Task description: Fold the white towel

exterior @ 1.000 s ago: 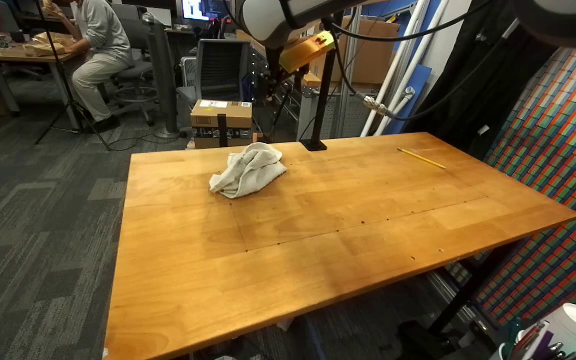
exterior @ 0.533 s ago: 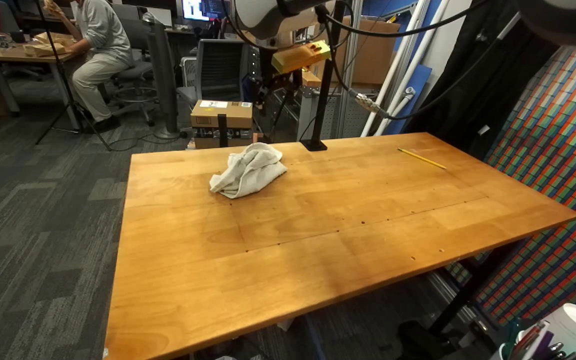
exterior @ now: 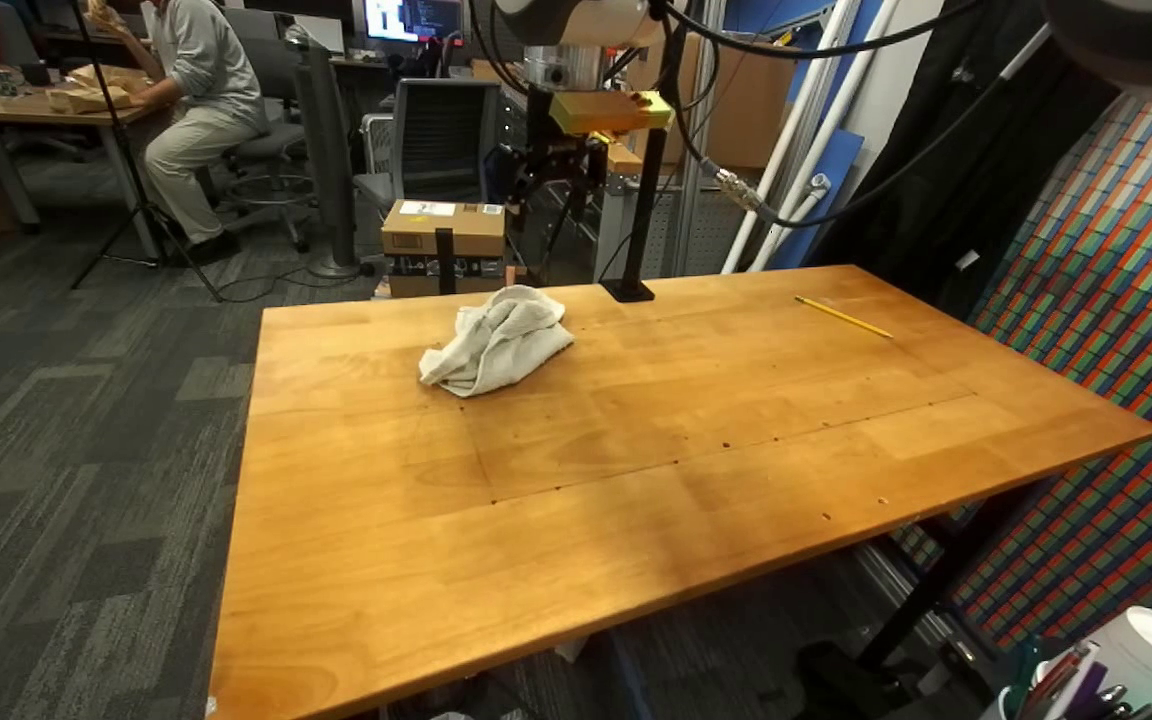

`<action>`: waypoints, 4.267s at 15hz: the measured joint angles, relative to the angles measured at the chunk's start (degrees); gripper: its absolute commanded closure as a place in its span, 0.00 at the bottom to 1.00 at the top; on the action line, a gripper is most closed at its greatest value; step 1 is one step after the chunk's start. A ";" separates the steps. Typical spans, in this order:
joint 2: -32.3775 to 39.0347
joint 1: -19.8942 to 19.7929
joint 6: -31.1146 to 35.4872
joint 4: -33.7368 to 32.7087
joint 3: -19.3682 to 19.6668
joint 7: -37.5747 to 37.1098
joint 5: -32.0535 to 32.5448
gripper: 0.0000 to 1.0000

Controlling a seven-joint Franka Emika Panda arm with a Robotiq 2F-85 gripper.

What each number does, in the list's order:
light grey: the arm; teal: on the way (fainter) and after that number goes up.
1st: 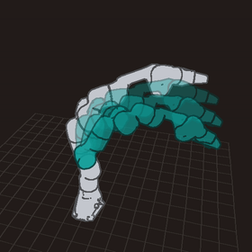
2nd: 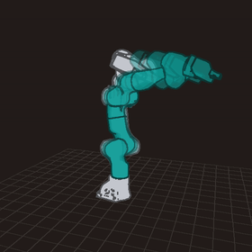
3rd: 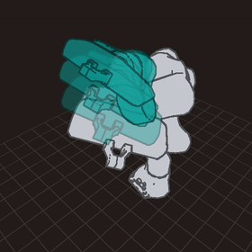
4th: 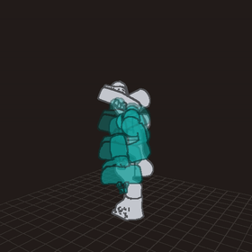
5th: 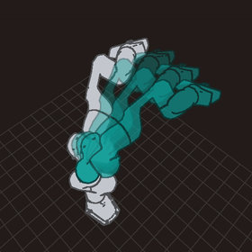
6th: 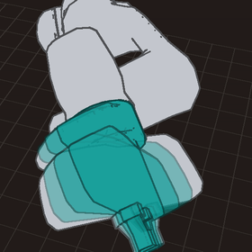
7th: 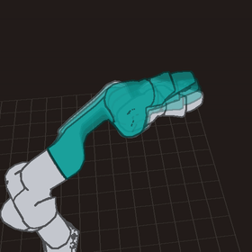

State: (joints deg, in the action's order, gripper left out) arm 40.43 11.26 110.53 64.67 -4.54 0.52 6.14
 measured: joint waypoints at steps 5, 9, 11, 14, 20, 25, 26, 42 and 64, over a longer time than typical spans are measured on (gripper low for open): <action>0.26 -1.03 0.00 0.04 0.00 0.00 -0.61 0.00; 0.88 -1.36 0.00 0.07 -0.06 0.00 -2.68 0.00; 1.42 -1.37 0.18 0.04 -0.09 0.00 -3.16 0.00; 2.61 -1.43 1.16 0.02 -0.10 0.00 -3.20 0.00; 6.77 -1.70 6.01 -0.81 0.79 0.27 -2.91 0.00; 9.72 -1.68 8.39 -2.34 1.30 0.60 -2.28 0.00; 10.18 -1.66 8.53 -2.69 1.30 0.61 -2.16 0.00; 15.33 -1.57 9.02 -5.08 1.48 0.62 -2.06 0.25; 16.93 -1.70 8.88 -5.95 2.16 0.62 -2.06 0.31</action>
State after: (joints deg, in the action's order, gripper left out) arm 57.36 9.56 119.41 58.73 -2.38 1.15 4.09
